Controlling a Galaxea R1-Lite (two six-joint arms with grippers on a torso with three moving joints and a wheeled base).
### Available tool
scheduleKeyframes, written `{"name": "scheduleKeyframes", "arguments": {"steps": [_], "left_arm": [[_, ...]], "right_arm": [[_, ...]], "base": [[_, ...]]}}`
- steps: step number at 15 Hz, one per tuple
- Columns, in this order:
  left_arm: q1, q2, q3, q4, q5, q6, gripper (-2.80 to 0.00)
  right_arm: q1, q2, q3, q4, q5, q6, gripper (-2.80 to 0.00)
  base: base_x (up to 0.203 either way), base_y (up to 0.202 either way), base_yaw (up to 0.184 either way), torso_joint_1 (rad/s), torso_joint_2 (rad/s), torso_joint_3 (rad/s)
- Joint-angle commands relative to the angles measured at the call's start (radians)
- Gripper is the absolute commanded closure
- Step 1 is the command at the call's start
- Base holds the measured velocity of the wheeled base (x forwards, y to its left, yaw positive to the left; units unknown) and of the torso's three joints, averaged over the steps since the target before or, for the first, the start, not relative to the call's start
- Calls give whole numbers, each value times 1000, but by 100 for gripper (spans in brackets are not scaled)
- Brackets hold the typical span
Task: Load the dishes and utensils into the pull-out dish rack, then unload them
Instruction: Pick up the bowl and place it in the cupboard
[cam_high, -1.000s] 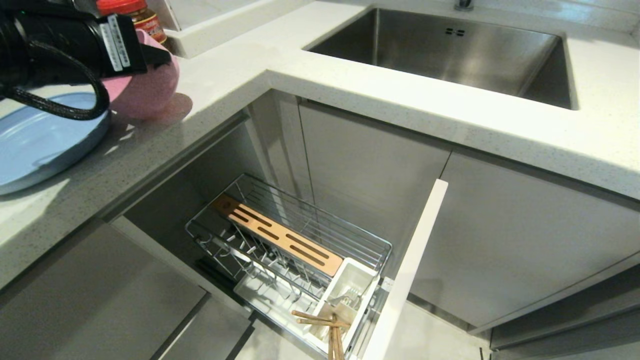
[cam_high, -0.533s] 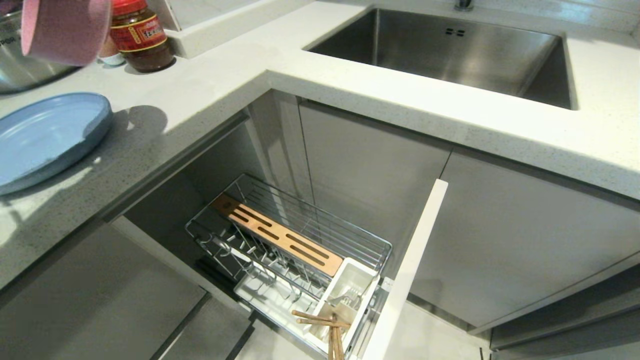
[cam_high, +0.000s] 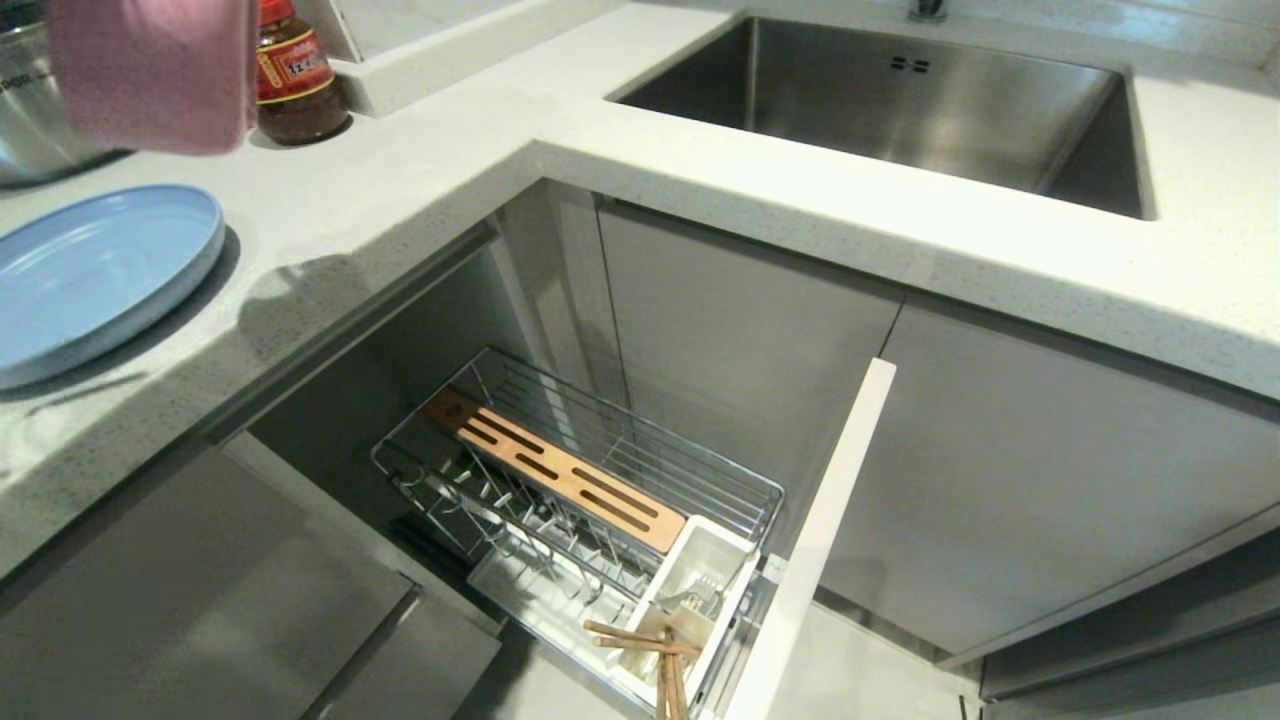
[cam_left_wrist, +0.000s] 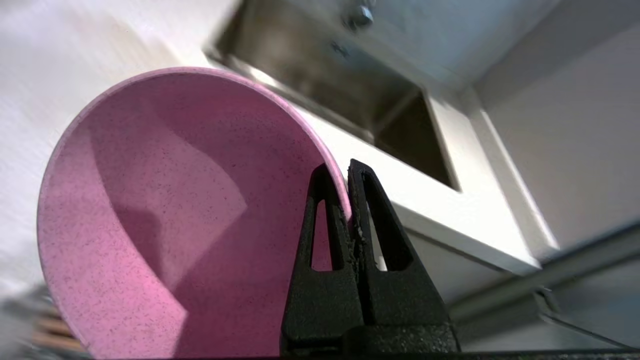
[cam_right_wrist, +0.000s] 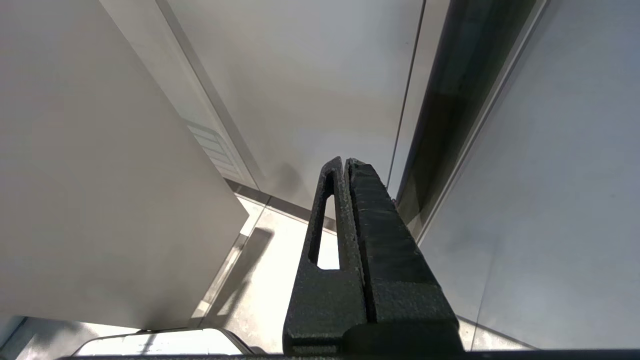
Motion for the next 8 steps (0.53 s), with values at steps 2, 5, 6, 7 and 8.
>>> {"name": "scheduleKeyframes", "arguments": {"steps": [2,5,6,7,8], "left_arm": [[-146,32,61,0,43,-113,0],[-234,106,100,-4,46,-270,0],[-239,137,101,-9,47,-310,0],[-242,164,101,-20,47,-343,0],[-243,186,100,-34,50,-372,0]], "right_arm": [[0,-4,0,-1,0,1,0],[0,-4,0,-1,0,1,0],[0,-4,0,-1,0,1,0],[0,-4,0,-1,0,1,0],[0,-4,0,-1,0,1,0]], "base": [[0,0,0,0,0,0],[0,0,0,0,0,0],[0,0,0,0,0,0],[0,0,0,0,0,0],[0,0,0,0,0,0]]}}
